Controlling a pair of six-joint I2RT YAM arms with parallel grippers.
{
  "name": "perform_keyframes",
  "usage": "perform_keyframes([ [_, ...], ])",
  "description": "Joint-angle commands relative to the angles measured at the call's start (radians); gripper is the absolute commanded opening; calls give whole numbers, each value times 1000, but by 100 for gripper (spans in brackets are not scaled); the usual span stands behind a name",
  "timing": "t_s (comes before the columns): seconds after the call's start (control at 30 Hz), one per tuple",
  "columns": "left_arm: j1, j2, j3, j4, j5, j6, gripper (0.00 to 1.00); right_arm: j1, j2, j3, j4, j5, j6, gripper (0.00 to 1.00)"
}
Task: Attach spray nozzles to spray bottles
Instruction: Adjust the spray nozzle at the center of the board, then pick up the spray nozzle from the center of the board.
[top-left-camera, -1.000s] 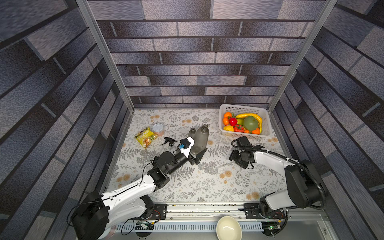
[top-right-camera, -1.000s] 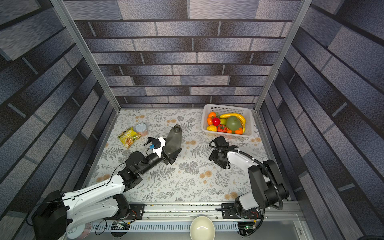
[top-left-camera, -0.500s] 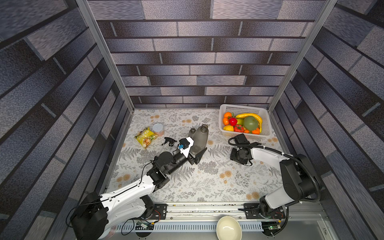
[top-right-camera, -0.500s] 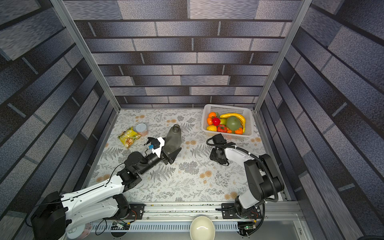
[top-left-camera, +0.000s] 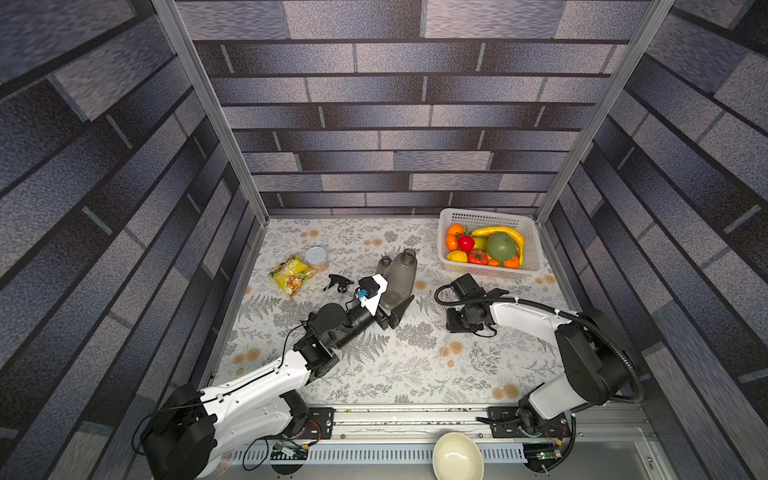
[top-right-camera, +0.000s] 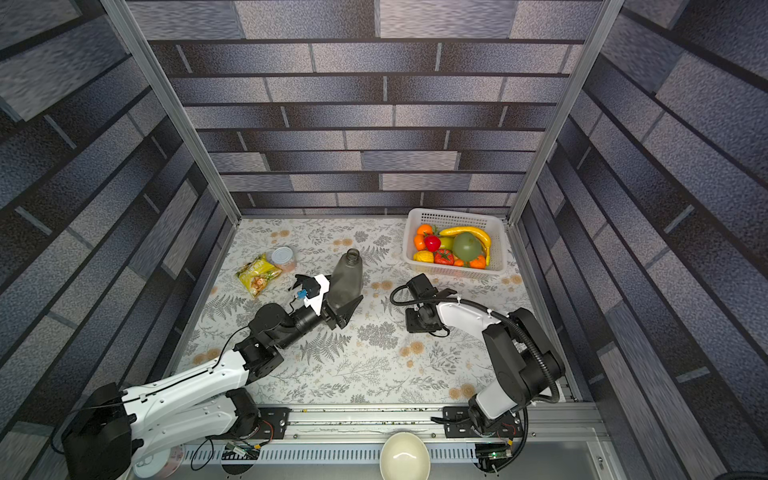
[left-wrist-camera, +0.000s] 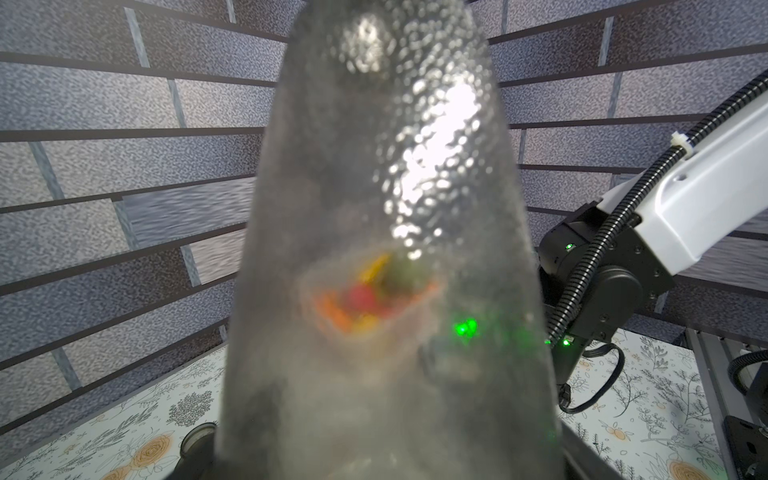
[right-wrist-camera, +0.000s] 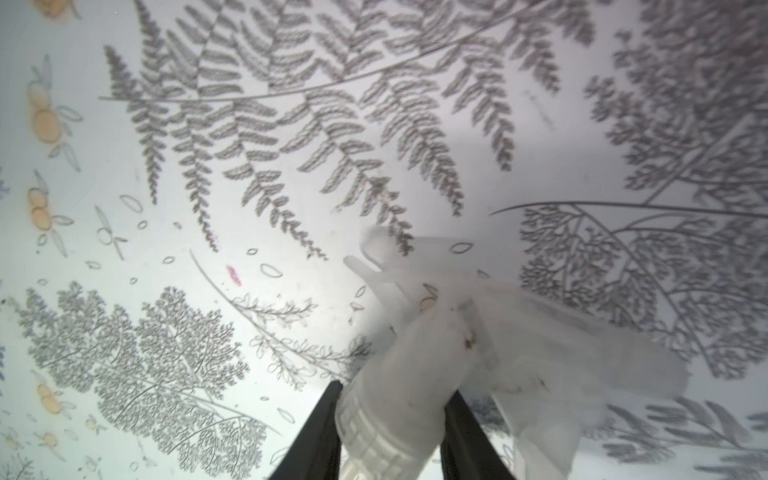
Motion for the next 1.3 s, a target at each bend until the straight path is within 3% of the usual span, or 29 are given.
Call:
perform_keyframes([
  [0.0,0,-14,18,-4,-15,24,84,9,-11,19,-96,-28,-90,48],
  [0.13,1,-12,13,5,-20,22,84,8,-12,65,-213,8,-40,57],
  [0.37,3,-20,2,14,-32,17,85,9,-111,60,-258,-68,229,59],
  [0.6,6,-28,-25,51,-34,-2,85,5,-122,116,-286,16,336,64],
  [0.93,7,-67,-54,55,-28,-9,85,-9,57,186,-287,9,371,46],
  [1.27,9,-70,-65,66,-19,-6,85,-20,168,202,-218,9,414,45],
])
